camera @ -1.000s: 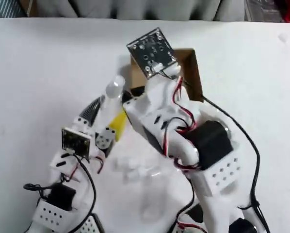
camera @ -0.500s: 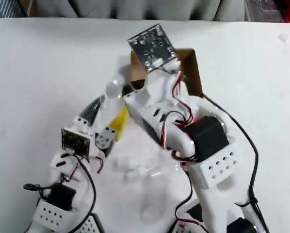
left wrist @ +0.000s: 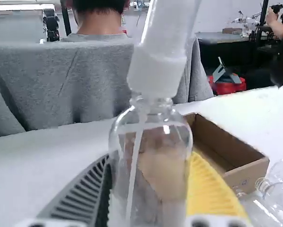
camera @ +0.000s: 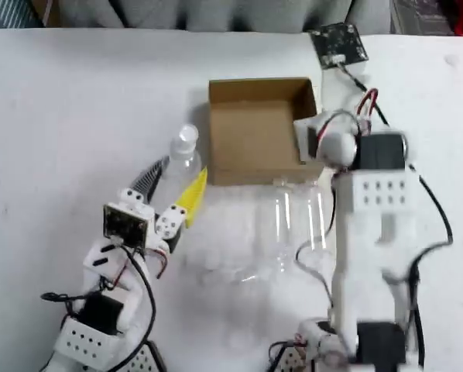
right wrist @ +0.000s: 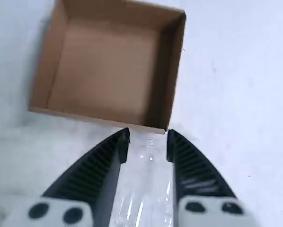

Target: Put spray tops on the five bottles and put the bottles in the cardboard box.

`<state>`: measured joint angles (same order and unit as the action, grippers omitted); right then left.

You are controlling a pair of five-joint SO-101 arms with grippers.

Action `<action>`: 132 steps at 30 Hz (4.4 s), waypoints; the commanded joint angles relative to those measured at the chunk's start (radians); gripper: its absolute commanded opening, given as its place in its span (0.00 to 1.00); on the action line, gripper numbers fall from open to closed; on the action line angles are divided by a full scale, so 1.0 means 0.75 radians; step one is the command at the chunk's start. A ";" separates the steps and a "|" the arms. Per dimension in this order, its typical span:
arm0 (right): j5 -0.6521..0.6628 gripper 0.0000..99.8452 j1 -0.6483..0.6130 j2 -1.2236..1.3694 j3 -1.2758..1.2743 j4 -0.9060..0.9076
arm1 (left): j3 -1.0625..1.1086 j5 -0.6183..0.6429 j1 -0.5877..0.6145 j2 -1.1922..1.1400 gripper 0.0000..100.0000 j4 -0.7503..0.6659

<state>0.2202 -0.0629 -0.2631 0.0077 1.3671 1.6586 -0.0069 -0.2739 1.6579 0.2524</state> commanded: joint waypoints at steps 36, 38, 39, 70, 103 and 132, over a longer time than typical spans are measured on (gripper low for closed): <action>0.207 0.02 0.013 1.288 0.730 0.154 | -0.008 -0.014 -0.007 0.019 0.02 -0.039; 0.245 0.02 0.013 1.286 0.730 0.185 | -0.008 -0.014 -0.007 0.019 0.02 -0.039; 0.280 0.02 0.013 1.286 0.730 0.202 | -0.008 -0.014 -0.005 0.019 0.02 -0.039; 0.393 0.10 -0.021 0.686 -0.100 -0.048 | -0.008 -0.008 0.001 0.019 0.02 -0.037; 0.045 0.02 -0.359 -0.073 -0.426 0.146 | -0.628 0.509 0.193 -1.063 0.02 -0.164; -0.268 0.02 -1.003 -0.891 -1.424 -1.006 | -0.550 0.501 0.062 -1.006 0.02 -0.160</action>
<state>0.0253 -0.8086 -0.8631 -1.0311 0.6966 1.2520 0.3629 -0.2125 0.8554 0.1588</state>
